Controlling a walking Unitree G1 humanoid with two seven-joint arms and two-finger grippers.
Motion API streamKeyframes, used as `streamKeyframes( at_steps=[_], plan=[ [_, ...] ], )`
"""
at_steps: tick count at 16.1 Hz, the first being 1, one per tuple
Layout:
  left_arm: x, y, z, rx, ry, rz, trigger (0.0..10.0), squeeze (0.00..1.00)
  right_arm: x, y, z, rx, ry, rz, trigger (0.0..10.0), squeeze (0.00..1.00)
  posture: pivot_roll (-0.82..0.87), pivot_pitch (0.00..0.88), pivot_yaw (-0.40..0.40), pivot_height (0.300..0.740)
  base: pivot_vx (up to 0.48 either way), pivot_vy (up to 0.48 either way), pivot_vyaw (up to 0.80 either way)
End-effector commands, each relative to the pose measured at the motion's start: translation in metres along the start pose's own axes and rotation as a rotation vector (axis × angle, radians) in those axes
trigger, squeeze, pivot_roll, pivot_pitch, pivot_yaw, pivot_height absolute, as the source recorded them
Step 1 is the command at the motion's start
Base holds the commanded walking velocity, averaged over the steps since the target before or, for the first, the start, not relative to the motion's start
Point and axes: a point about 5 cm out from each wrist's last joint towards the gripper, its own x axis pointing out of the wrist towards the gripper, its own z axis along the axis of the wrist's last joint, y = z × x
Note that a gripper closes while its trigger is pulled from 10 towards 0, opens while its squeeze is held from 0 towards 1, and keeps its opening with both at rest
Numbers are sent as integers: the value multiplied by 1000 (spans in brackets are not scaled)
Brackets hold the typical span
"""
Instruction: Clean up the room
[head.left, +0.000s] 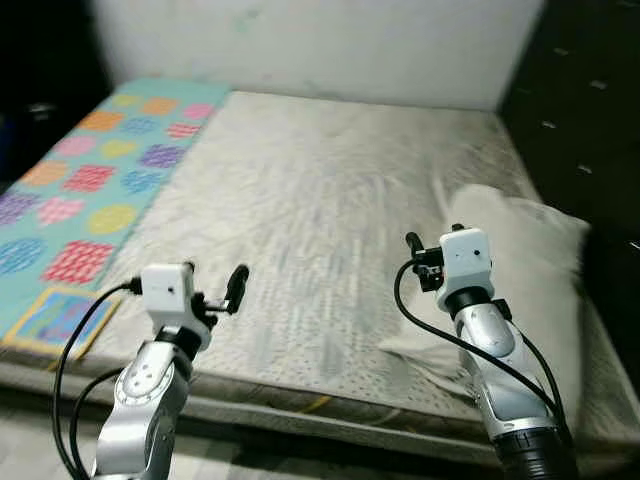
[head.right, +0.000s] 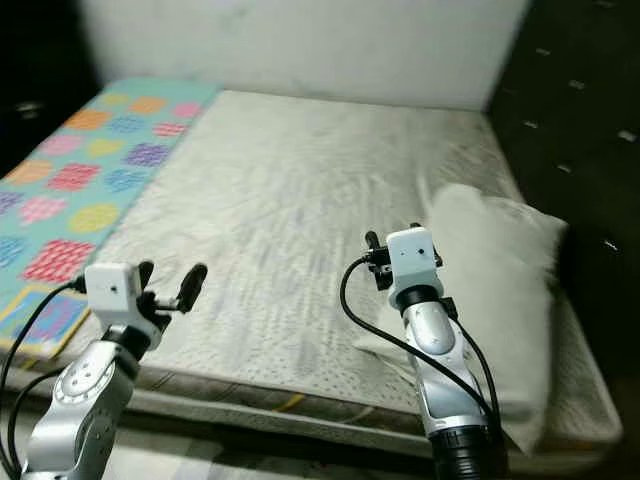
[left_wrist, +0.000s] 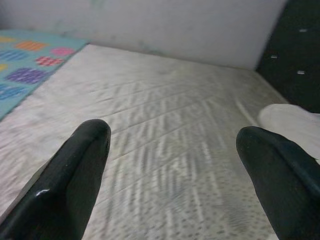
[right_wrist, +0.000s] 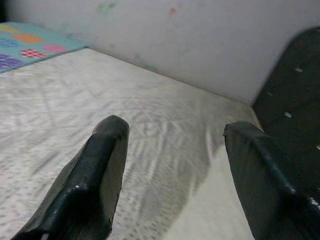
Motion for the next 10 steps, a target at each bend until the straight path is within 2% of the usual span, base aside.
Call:
streamKeyframes(
  at_steps=[1,3,5,8,10],
  plan=[
    [0,0,0,-1,11,-18,10000,0,-2,-8,2,12,-4,-38,10000,0,-168,0,-15,740,0,0,-800],
    [-2,-1,2,7,11,-38,10000,0,-6,-10,2,12,-10,-44,10000,0,-160,0,-10,740,0,0,-800],
    [-2,-2,3,9,5,-50,10000,0,-7,-7,-2,0,0,-34,10000,0,-151,0,-22,740,0,0,0],
    [-1,2,4,-17,-3,-6,10000,0,-4,1,6,-29,-29,22,10000,0,-150,0,-44,740,0,0,0],
    [-1,0,3,-19,-3,-14,10000,0,-2,-3,6,-34,-27,18,10000,0,-149,0,-53,740,0,0,0]
  ],
)
